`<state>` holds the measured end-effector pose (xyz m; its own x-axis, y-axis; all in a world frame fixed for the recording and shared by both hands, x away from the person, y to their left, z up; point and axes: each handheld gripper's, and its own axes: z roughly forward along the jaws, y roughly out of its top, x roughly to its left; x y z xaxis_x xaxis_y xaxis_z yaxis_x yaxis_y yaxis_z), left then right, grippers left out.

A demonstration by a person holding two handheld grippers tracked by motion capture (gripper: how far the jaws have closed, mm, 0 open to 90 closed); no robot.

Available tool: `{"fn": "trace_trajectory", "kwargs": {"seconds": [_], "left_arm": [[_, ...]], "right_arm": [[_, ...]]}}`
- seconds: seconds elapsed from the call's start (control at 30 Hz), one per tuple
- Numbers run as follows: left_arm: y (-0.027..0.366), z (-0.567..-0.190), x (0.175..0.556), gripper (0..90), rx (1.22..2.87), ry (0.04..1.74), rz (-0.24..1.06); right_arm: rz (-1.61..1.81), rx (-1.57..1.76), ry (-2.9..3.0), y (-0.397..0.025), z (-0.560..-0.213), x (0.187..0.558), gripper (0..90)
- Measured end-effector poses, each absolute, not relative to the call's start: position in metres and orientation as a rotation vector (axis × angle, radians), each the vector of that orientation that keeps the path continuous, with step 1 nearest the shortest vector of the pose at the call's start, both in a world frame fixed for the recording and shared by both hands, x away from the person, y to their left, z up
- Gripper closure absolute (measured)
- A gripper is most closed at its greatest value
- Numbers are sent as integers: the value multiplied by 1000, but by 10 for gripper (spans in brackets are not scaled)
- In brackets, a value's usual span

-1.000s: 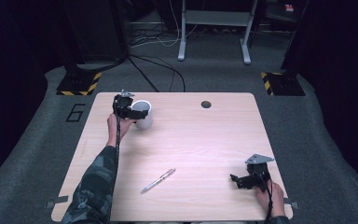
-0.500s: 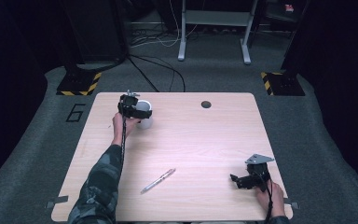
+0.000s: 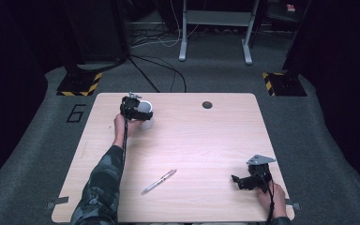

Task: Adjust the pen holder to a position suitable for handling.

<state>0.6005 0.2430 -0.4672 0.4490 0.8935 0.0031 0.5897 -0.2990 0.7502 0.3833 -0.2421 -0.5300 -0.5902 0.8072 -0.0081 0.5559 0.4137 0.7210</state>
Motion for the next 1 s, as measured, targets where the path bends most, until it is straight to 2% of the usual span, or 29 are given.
{"fn": "trace_trajectory", "kwargs": {"seconds": [1.0], "left_arm": [[232, -469, 582, 68, 2021, 1162, 573]], "right_arm": [[984, 1178, 2318, -242, -530, 383, 0]]}}
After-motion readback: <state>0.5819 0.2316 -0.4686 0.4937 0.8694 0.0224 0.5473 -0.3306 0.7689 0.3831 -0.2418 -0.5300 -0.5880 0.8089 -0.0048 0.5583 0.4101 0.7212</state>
